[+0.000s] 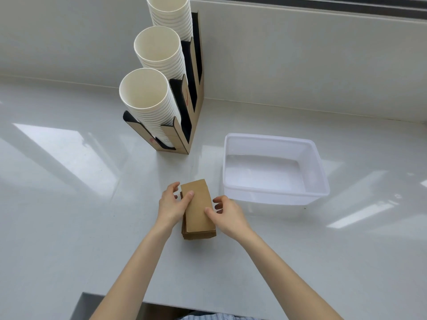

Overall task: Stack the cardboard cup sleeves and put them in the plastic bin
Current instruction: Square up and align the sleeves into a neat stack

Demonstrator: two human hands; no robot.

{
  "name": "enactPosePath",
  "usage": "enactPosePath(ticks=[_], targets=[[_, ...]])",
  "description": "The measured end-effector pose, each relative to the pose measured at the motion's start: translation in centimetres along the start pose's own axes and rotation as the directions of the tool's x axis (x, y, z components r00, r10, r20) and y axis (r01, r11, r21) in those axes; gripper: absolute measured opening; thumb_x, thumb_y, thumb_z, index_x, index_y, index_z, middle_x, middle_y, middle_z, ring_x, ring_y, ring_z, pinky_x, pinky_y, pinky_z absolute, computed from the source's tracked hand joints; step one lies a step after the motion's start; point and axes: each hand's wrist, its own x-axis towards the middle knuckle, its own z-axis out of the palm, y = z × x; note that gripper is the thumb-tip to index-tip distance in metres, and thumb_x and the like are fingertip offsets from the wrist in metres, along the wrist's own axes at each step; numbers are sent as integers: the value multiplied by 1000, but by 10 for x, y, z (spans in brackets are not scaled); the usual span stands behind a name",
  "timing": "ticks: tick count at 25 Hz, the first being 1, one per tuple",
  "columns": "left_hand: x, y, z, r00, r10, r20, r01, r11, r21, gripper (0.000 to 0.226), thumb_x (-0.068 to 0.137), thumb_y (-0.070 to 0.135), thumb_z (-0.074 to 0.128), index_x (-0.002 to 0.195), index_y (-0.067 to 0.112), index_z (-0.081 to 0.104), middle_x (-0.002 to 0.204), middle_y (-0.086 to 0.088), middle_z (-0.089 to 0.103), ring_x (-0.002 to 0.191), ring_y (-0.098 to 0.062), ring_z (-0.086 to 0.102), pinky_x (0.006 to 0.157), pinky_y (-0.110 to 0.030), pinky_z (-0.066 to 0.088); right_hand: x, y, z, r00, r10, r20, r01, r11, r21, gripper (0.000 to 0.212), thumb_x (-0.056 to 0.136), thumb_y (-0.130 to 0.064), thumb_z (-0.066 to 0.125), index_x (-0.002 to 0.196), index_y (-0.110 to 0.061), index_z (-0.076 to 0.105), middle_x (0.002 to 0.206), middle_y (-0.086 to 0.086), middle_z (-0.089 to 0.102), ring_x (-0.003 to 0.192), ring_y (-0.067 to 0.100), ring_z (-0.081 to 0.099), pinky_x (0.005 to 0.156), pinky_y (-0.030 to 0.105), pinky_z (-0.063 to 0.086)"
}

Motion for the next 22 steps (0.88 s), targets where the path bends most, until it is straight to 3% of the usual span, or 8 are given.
enactPosePath(ticks=[4,7,12,19,22], targets=[[3,-3,-3,977,-163,141,179,977,-115,65,84,36,56,137,8,31,137,-14,45,119,-28,48,102,-41,41,5,4,-1,978,125,167,-166,950,265,63,86,-31,57,139,-6,32,133,12,52,119,25,52,104,33,42],[3,-2,-4,961,-196,195,229,959,-167,62,85,35,55,135,6,34,132,-14,49,108,-26,52,95,-42,45,10,7,0,967,139,214,-219,880,422,67,85,-25,60,139,-1,29,134,15,50,118,27,54,106,40,43],[1,0,-3,953,-186,239,242,943,-229,50,84,30,58,126,7,43,124,-10,53,108,-27,54,85,-35,45,10,15,1,964,114,238,-212,872,442,67,83,-24,63,136,2,33,131,13,53,116,26,56,104,41,45],[-8,-5,-8,926,-209,315,305,906,-295,58,79,31,64,129,11,42,123,-6,56,100,-19,56,71,-23,45,3,25,-5,961,47,272,-166,887,432,58,84,-22,60,134,0,39,131,13,54,118,25,54,105,41,44],[-16,-9,-9,898,-211,386,339,891,-301,42,81,33,61,116,11,55,103,-3,63,90,-15,57,76,-25,45,-2,25,-8,957,16,289,-149,885,442,40,88,-21,55,123,-4,50,126,11,59,115,25,56,105,40,44]])
